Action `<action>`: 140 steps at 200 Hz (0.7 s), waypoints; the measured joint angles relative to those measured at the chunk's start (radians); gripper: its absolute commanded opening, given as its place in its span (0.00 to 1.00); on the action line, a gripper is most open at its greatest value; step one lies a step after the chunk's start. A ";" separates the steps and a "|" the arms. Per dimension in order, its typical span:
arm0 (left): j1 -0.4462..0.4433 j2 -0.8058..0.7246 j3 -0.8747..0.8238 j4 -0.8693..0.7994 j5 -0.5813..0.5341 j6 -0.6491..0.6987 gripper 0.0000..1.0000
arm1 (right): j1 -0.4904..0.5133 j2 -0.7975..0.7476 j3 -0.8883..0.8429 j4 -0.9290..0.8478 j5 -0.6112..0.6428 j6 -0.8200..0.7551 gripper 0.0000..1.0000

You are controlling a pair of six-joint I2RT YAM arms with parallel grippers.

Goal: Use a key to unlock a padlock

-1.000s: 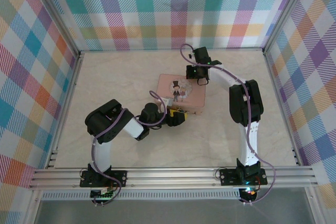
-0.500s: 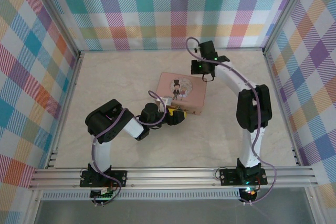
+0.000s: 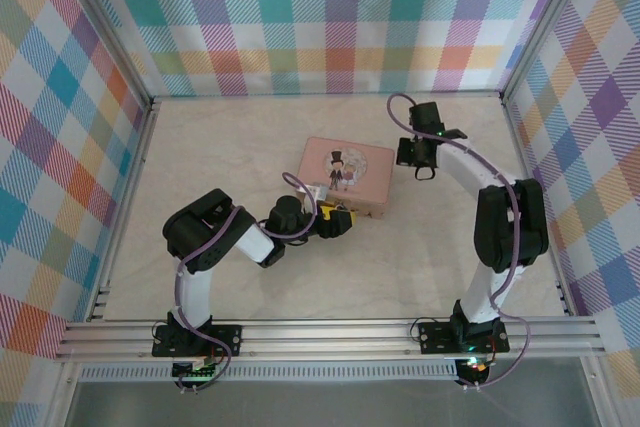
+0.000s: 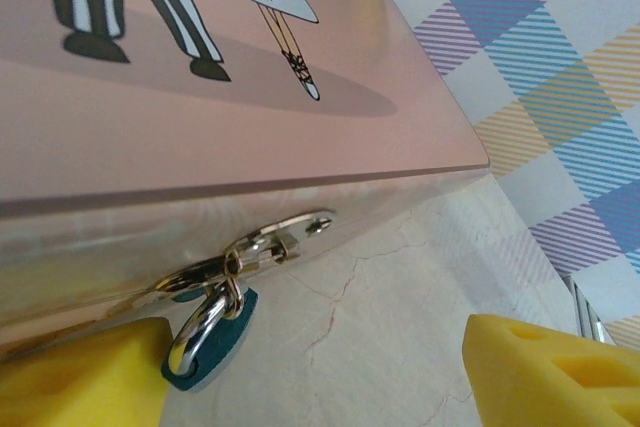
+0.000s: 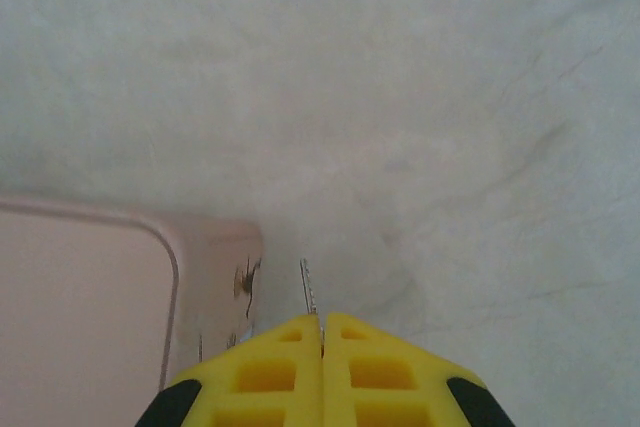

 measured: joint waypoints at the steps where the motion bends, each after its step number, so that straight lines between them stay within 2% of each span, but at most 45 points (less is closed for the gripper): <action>1: 0.000 0.001 0.000 0.000 0.000 0.000 0.77 | 0.000 0.001 0.000 0.000 -0.002 0.001 0.00; 100: 0.002 0.055 0.053 0.028 0.010 -0.009 0.78 | 0.031 0.053 0.006 0.077 -0.063 0.034 0.00; 140: 0.002 0.055 0.053 0.032 0.010 -0.020 0.70 | 0.032 0.064 0.007 0.099 -0.096 0.034 0.00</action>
